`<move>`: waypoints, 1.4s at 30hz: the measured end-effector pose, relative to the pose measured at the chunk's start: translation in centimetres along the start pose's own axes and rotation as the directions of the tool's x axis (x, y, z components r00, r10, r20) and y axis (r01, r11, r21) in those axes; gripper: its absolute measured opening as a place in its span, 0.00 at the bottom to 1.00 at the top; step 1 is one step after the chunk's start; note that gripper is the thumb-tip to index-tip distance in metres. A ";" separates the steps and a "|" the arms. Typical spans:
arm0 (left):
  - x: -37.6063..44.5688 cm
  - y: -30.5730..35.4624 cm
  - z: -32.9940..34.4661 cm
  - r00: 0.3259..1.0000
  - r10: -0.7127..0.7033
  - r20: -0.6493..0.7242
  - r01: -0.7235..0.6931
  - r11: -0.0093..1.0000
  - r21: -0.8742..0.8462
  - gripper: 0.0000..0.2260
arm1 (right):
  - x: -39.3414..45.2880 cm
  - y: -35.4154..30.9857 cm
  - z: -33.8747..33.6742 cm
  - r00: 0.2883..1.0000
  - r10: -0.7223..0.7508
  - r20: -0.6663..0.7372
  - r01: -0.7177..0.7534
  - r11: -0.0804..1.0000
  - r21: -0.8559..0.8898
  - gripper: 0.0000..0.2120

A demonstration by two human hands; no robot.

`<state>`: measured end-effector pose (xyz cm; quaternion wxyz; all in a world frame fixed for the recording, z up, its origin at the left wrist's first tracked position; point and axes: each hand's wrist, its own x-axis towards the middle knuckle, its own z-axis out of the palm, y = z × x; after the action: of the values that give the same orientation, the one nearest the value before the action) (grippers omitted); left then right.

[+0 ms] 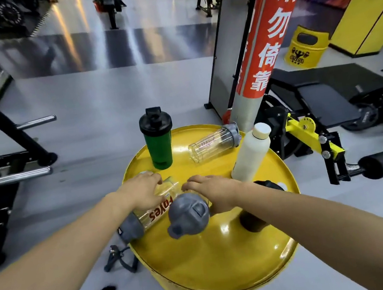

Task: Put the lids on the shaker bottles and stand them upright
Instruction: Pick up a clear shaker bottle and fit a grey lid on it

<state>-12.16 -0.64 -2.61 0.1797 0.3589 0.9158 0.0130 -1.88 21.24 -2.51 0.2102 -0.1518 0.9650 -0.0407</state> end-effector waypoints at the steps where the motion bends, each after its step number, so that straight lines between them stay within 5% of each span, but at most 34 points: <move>1: 0.2 0.0 -0.2 1.000 0.004 -0.008 -0.004 1.000 -0.015 0.25 | 0.0 0.2 -0.1 0.998 0.059 -0.006 -0.058 0.991 0.117 0.51; 3: 0.3 0.3 -0.5 0.999 0.040 -0.034 -0.042 0.997 -0.062 0.21 | -0.3 0.2 -0.3 0.983 0.186 0.001 -0.172 0.909 0.380 0.51; 7: 0.2 2.2 -0.6 0.991 0.090 -0.099 -0.114 0.958 -0.264 0.05 | -1.0 -0.6 0.3 0.937 0.330 0.112 -0.260 0.449 0.855 0.40; 14: 0.7 3.8 -0.3 0.998 0.056 0.025 -0.030 0.804 -0.594 0.27 | -0.8 -0.6 0.9 0.898 0.421 0.127 -0.205 0.145 0.968 0.34; 19: 1.0 4.2 0.4 0.999 0.043 0.012 -0.025 0.770 -0.637 0.30 | -0.9 -1.3 1.1 0.831 0.540 0.132 -0.185 0.045 0.982 0.29; 24: 1.0 4.6 0.5 0.999 0.051 0.016 -0.029 0.769 -0.639 0.26 | -0.8 -1.9 1.9 0.745 0.662 0.088 -0.225 0.125 0.966 0.27; 29: 0.6 3.4 0.7 0.999 0.030 -0.022 -0.037 0.815 -0.578 0.22 | -1.8 -2.4 1.9 0.684 0.672 0.284 -0.511 0.164 0.844 0.10; 31: 0.4 2.3 0.6 1.000 -0.001 -0.031 -0.017 0.826 -0.563 0.19 | -2.2 -3.0 1.9 0.708 0.620 0.339 -0.569 0.216 0.794 0.13; 34: 0.1 0.8 0.4 0.998 -0.030 -0.064 -0.009 0.843 -0.538 0.16 | -1.6 -4.1 2.0 0.785 0.531 0.319 -0.573 0.429 0.698 0.17; 42: -1.8 -2.3 1.3 0.986 -0.136 -0.094 0.062 0.832 -0.551 0.13 | 0.8 -7.5 0.1 0.871 0.449 0.196 -0.448 0.568 0.690 0.25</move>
<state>-11.99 -3.68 -3.57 0.2152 0.2431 0.9011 0.2875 -0.42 13.89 -1.88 0.2549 0.1922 0.8771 -0.3588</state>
